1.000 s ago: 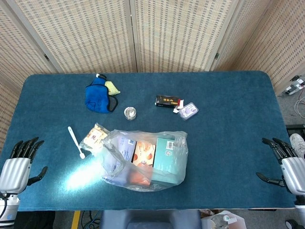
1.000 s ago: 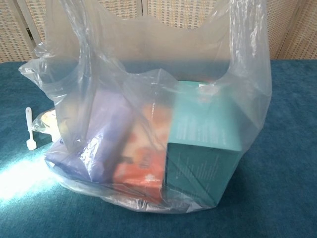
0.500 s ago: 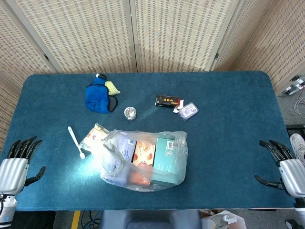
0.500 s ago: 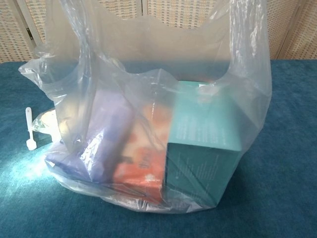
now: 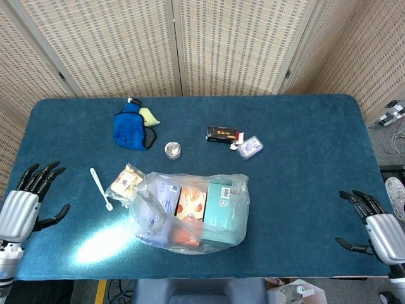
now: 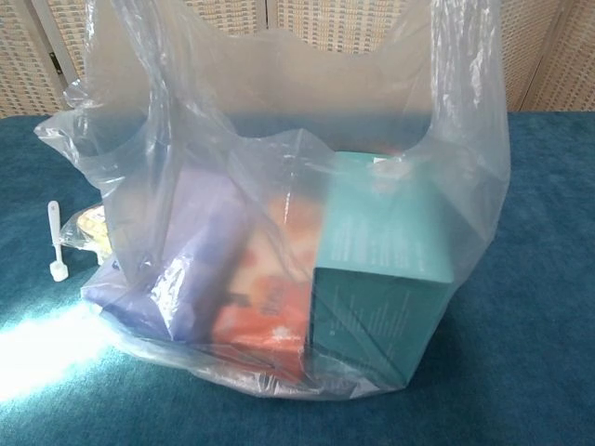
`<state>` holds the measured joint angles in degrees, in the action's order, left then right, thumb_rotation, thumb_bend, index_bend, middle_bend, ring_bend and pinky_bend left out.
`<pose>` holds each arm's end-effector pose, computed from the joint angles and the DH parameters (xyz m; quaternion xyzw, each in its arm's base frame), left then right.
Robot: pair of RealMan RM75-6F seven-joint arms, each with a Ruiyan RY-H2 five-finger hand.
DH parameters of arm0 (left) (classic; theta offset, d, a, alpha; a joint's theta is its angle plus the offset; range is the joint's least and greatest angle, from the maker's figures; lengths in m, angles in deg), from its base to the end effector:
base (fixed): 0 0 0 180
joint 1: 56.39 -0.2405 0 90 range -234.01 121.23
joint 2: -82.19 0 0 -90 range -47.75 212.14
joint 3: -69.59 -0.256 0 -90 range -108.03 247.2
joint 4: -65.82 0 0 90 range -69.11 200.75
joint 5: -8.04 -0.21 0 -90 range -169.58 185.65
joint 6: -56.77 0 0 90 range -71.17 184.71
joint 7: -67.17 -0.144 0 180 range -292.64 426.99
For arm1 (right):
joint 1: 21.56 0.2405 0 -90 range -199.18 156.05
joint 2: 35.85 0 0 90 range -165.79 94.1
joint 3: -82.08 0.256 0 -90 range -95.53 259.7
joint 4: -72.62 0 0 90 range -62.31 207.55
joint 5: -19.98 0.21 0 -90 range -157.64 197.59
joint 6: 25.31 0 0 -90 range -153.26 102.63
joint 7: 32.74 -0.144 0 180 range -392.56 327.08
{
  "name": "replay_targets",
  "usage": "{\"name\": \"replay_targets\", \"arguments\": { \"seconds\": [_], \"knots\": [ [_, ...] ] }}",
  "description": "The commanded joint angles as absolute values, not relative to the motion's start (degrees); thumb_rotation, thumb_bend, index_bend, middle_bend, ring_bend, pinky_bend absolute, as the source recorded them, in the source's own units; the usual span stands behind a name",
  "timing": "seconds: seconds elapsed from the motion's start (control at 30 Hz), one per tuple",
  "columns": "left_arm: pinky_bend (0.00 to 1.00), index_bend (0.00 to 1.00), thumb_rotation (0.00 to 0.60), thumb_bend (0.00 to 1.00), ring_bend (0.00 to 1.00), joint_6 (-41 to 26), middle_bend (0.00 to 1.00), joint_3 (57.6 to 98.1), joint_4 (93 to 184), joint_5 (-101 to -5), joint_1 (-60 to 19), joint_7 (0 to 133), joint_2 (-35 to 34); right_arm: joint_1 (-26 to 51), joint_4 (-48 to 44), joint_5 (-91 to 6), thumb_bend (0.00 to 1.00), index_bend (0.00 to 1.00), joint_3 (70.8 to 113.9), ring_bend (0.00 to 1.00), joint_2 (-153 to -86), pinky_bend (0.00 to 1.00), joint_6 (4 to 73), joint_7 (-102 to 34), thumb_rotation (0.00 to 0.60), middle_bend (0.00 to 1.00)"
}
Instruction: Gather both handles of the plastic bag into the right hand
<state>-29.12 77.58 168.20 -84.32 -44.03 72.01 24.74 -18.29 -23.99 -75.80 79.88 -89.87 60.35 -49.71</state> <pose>-0.2312 0.2266 0.1880 -0.6107 -0.3303 -0.5165 0.5012 -0.2979 -0.1516 0.1870 0.6096 -0.4488 0.4309 0.4912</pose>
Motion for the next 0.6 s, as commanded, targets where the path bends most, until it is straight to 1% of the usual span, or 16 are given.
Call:
{"name": "replay_targets", "arguments": {
  "seconds": [0.03,0.23,0.4,0.6],
  "knots": [
    [0.06,0.11,0.6,0.27,0.16,-28.69,0.1,79.98,166.61,-85.69,-40.88,77.67,25.29,-18.19,-24.58,-75.95,0.07,0.12,79.78,0.08,-89.67,0.14,60.19,-49.13,0.6,0.2],
    [0.06,0.11,0.6,0.27,0.16,-27.66,0.1,81.97,166.07,-87.45,-36.74,84.03,24.49,-18.26,-25.62,-75.77,0.07,0.12,79.69,0.08,-89.64,0.14,60.09,-47.85,0.6,0.2],
    [0.06,0.11,0.6,0.27,0.16,-24.92,0.1,82.14,167.1,-88.49,-33.59,88.14,24.55,-18.51,-26.21,-75.62,0.07,0.12,79.66,0.08,-89.57,0.14,60.39,-47.15,0.6,0.2],
    [0.06,0.11,0.6,0.27,0.16,-22.41,0.1,82.1,167.66,-89.44,-30.5,89.12,23.52,-18.69,-26.45,-75.36,0.07,0.12,79.62,0.08,-89.59,0.14,60.45,-46.85,0.6,0.2]
  ]
}}
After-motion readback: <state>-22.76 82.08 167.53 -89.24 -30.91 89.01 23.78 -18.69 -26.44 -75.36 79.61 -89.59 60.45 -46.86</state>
